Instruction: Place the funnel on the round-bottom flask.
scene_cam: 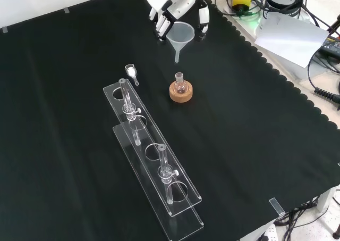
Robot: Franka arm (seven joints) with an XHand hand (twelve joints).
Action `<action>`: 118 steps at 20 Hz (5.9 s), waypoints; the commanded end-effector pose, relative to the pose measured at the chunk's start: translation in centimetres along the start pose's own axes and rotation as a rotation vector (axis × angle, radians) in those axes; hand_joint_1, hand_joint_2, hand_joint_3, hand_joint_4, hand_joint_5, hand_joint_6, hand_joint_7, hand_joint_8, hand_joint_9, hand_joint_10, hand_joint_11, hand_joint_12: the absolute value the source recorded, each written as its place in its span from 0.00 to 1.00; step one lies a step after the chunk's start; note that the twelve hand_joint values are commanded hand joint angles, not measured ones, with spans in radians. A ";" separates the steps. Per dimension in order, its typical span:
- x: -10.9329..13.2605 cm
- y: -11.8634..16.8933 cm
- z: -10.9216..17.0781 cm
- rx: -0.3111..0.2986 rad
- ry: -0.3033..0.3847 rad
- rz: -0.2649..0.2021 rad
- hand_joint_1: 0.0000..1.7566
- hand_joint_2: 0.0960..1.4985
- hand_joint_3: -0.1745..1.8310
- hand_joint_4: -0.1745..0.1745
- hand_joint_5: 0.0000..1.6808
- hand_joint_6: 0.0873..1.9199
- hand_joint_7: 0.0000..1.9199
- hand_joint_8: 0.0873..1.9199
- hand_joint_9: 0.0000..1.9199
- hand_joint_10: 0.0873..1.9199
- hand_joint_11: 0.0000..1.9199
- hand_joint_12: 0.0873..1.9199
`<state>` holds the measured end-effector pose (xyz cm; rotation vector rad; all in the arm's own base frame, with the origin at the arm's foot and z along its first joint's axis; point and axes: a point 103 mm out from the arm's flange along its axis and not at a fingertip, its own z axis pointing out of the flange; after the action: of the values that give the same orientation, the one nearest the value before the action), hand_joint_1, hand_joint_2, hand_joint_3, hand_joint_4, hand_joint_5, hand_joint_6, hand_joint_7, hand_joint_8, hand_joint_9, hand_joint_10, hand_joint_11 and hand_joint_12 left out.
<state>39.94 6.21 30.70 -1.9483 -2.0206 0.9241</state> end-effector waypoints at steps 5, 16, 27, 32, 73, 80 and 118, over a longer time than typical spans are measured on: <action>0.7 0.6 1.9 0.012 0.004 -0.005 0.48 0.50 0.43 0.38 0.41 0.45 0.36 0.38 0.53 0.29 0.30 0.64; 1.4 1.6 3.1 0.020 0.003 -0.012 0.49 0.50 0.43 0.38 0.41 0.45 0.36 0.38 0.53 0.29 0.30 0.64; 1.8 2.0 3.5 0.020 -0.006 -0.010 0.49 0.50 0.43 0.38 0.42 0.45 0.36 0.38 0.53 0.29 0.30 0.64; 1.9 2.2 3.6 0.028 -0.005 -0.010 0.49 0.50 0.43 0.38 0.42 0.45 0.36 0.38 0.53 0.29 0.30 0.64; 2.9 4.4 5.8 0.043 -0.013 -0.021 0.49 0.51 0.43 0.37 0.41 0.46 0.36 0.38 0.53 0.30 0.30 0.64; 2.5 4.5 5.7 0.045 -0.002 -0.029 0.49 0.51 0.44 0.37 0.41 0.46 0.35 0.38 0.52 0.30 0.29 0.64; 0.9 0.7 5.3 -0.007 0.012 -0.011 0.33 0.38 0.25 0.22 0.07 0.00 0.00 0.00 0.00 0.29 0.00 0.66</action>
<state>38.10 6.02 24.87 -1.8934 -1.9865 0.9570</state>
